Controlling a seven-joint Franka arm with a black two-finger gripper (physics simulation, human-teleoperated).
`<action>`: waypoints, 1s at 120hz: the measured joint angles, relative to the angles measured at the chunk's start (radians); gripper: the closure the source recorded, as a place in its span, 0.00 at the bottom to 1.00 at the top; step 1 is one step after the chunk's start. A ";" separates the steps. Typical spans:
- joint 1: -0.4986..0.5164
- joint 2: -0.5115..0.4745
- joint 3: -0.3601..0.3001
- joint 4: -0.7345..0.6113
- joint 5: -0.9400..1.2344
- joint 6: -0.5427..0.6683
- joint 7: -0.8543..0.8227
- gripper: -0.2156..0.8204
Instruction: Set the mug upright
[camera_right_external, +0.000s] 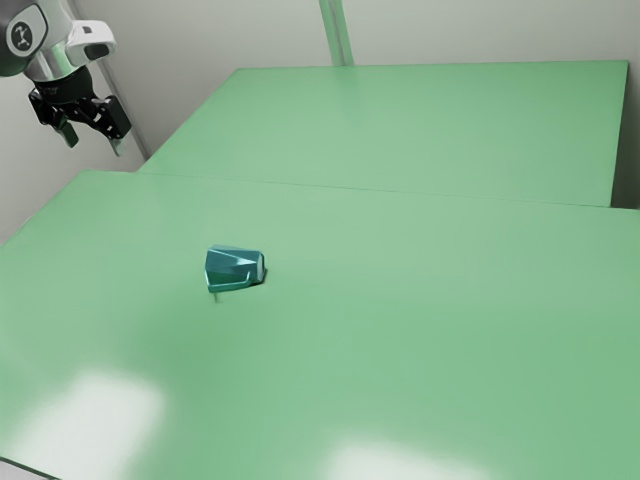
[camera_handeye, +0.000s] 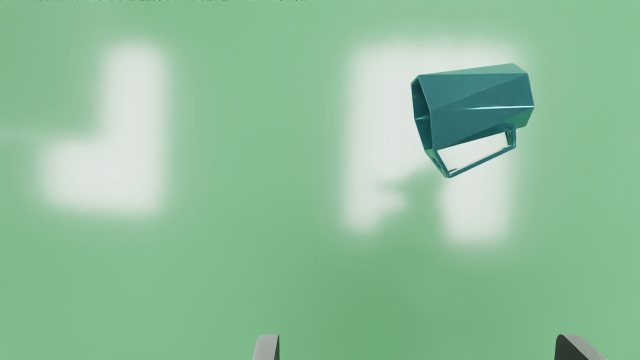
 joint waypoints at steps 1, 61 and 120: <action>0.000 0.000 0.000 0.000 0.000 0.000 0.001 0.21; 0.094 0.062 0.008 -0.091 -0.254 0.011 0.037 0.21; 0.190 0.342 0.008 -0.160 -0.659 0.058 0.057 0.21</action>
